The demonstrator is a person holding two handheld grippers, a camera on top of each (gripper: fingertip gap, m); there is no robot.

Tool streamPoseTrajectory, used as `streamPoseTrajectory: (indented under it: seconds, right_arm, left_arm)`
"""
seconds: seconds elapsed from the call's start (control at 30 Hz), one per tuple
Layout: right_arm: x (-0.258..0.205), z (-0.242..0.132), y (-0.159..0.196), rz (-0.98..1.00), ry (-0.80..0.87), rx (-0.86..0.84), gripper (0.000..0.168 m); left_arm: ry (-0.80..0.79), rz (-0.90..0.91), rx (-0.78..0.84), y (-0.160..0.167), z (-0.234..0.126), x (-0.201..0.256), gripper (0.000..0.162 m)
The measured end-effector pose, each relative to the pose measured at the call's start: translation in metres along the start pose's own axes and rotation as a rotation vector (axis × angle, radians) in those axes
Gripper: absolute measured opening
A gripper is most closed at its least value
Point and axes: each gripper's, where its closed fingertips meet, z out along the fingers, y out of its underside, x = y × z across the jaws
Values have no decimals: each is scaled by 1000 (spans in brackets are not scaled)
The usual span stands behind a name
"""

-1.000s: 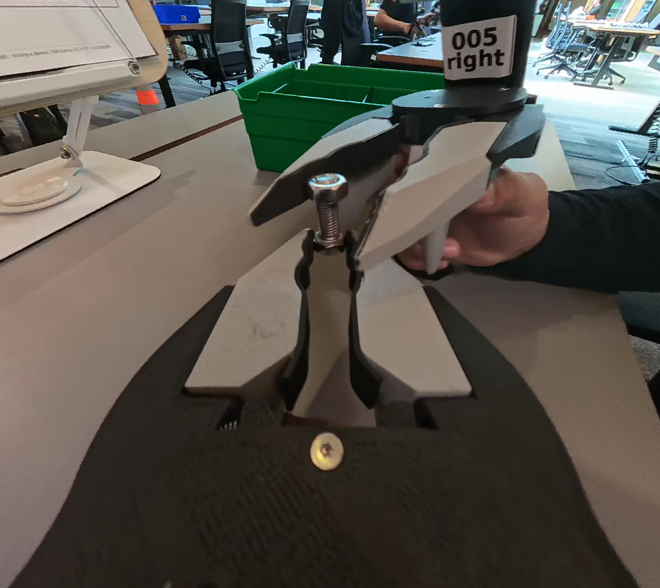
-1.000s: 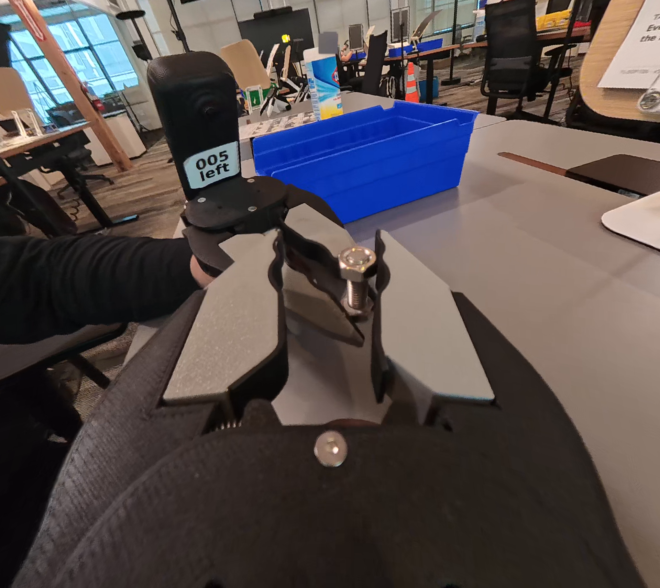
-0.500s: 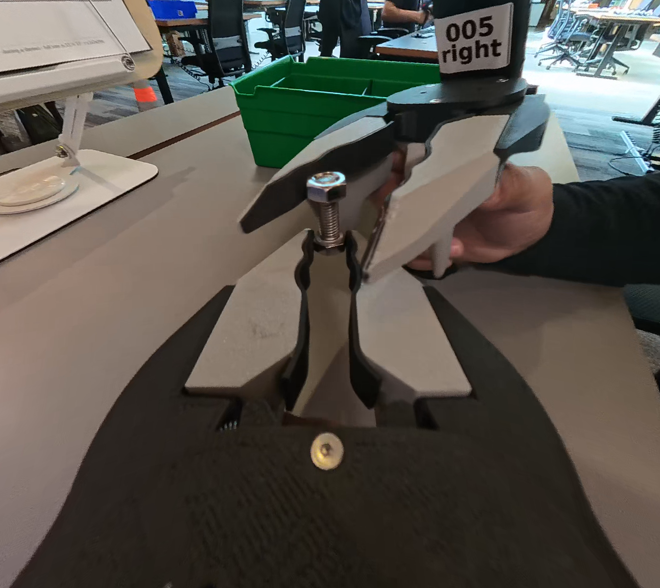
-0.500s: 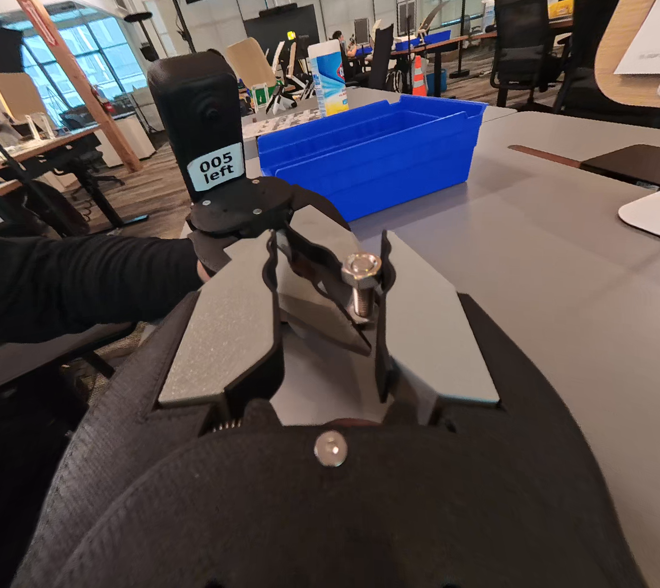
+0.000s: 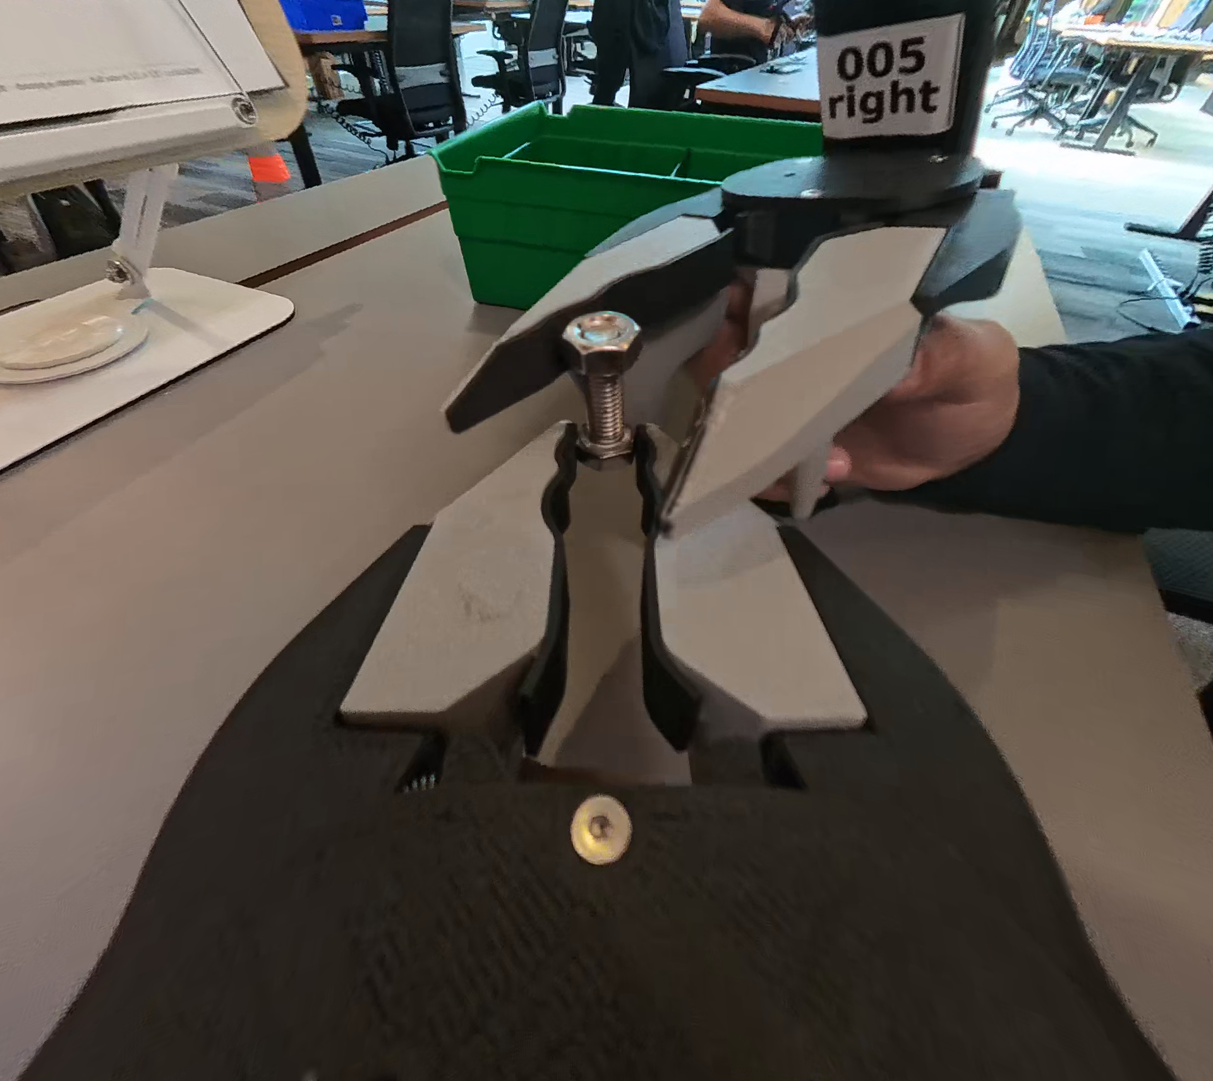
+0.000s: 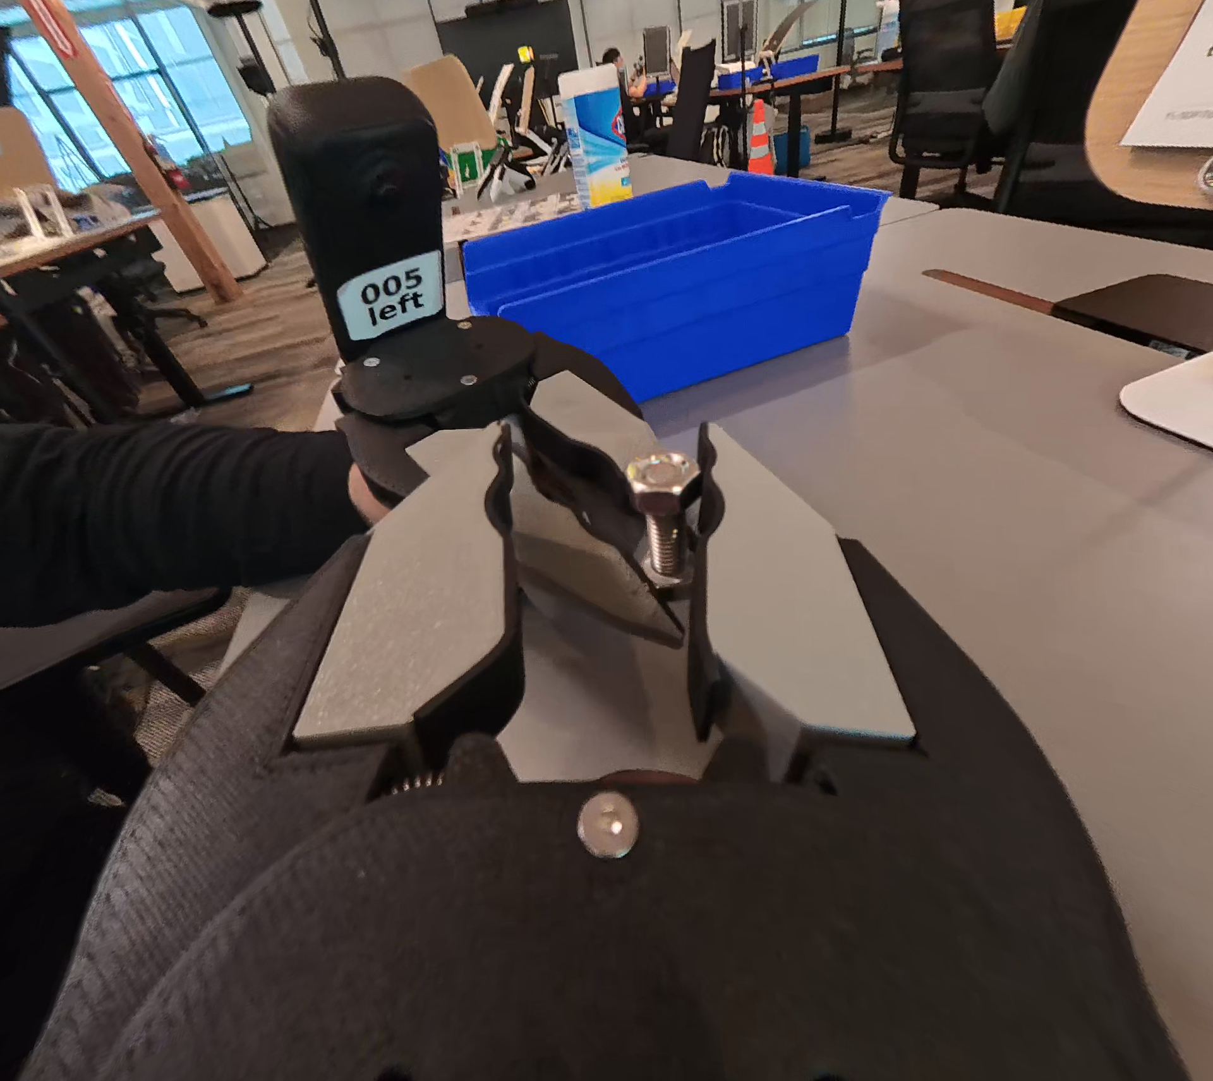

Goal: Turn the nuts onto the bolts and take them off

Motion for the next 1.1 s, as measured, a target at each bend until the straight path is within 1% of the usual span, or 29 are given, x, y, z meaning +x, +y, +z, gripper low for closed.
streamPoseTrajectory:
  seconds: [0.13, 0.27, 0.37, 0.43, 0.5, 0.57, 0.63, 0.7, 0.8, 1.1]
  right_arm:
    - [11, -15, -9, 17, 29, 42, 49]
    - [15, -26, -15, 25, 30, 66, 40]
    - [10, -19, -9, 8, 12, 40, 38]
    - [3, -10, -6, 8, -10, 35, 45]
    - [0, -3, -2, 4, -12, 15, 44]
    - [3, -2, 2, -20, 16, -10, 35]
    - [10, -5, 5, -19, 48, -27, 22]
    - [15, -10, 3, 3, 49, -14, 16]
    - [17, -15, -2, 46, 37, 14, 15]
    - [21, -12, 0, 54, 64, 4, 15]
  left_arm:
    - [-32, -32, 12, -1, -6, -12, 15]
    - [-55, -56, 27, -4, -12, -21, 15]
    - [-45, -45, 16, -2, -10, -17, 15]
    - [-12, -22, 10, -1, -7, -8, 15]
    - [0, 0, 0, 0, -3, -1, 15]
    - [3, 17, -9, 2, -2, 2, 15]
    - [6, 9, -11, 2, -2, 1, 15]
    - [-4, -11, 0, 1, -4, -2, 15]
    - [-3, -24, 2, 1, -5, -5, 15]
    - [-7, -55, -7, 3, -4, -7, 15]
